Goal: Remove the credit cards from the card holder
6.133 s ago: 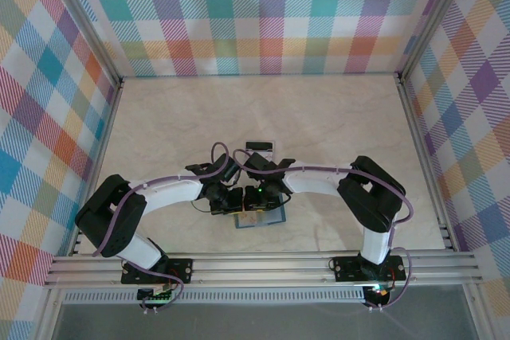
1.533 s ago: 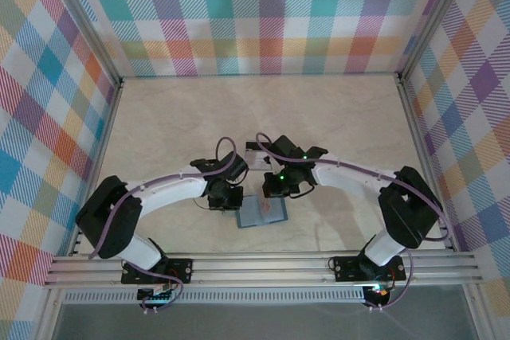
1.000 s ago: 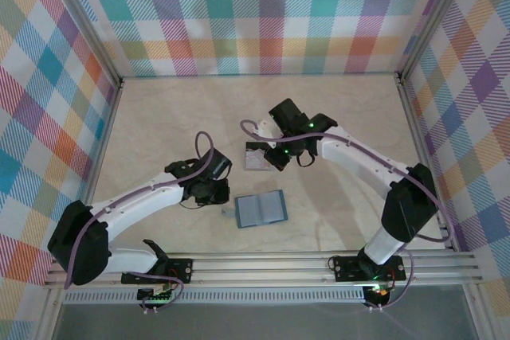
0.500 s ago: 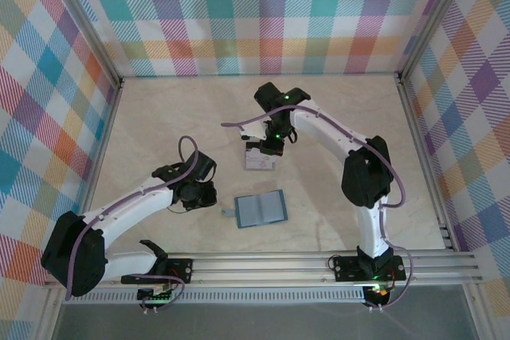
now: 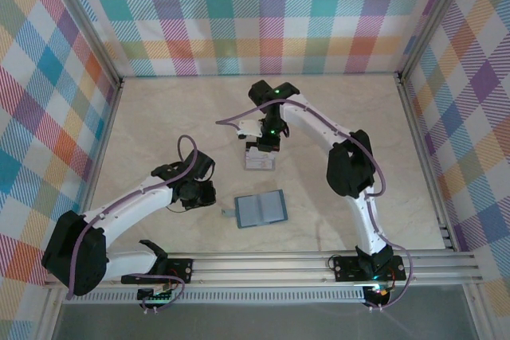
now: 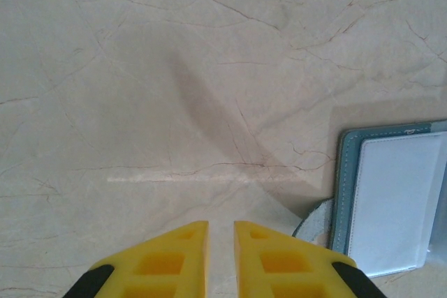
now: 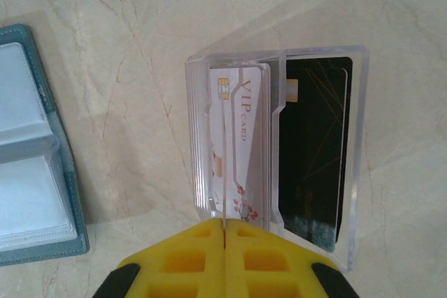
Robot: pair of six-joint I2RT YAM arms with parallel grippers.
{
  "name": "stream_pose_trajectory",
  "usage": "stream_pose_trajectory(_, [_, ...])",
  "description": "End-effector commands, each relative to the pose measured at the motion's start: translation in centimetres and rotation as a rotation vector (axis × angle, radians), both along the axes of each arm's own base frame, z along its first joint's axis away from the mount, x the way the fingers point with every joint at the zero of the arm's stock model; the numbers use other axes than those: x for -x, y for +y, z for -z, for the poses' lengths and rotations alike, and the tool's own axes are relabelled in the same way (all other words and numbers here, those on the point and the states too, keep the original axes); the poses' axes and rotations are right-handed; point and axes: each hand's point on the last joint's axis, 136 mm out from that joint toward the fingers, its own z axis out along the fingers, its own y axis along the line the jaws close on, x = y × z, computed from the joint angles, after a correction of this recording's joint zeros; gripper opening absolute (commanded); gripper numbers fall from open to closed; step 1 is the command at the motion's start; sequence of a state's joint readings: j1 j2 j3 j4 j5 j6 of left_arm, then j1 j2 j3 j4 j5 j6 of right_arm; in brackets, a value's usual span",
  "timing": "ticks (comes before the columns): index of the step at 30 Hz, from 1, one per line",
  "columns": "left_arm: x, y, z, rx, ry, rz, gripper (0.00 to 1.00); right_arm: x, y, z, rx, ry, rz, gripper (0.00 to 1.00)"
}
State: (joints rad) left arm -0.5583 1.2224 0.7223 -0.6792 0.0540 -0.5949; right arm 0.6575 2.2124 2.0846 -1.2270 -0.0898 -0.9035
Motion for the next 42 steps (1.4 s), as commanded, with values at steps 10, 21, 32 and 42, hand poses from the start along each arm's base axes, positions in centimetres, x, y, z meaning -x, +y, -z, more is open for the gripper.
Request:
stream_pose_trajectory(10, [-0.3,0.0,0.3,-0.003,0.03,0.012,0.17,0.9,0.8,1.9,0.002,0.101,-0.024,0.22])
stream_pose_trajectory(21, [-2.5,-0.4,-0.7,0.005,-0.052,0.018,0.18,-2.7,0.2,-5.2,-0.155,-0.234,0.252,0.46])
stream_pose_trajectory(32, [-9.1,4.4,-3.2,-0.254,-0.307,-0.019,0.76,-0.7,-10.2,-4.7,-0.227,-0.413,0.727,1.0])
stream_pose_trajectory(42, [-13.1,11.9,-5.0,-0.591,-0.506,-0.137,0.95,-0.3,-25.2,-1.0,-0.509,-0.497,1.301,1.0])
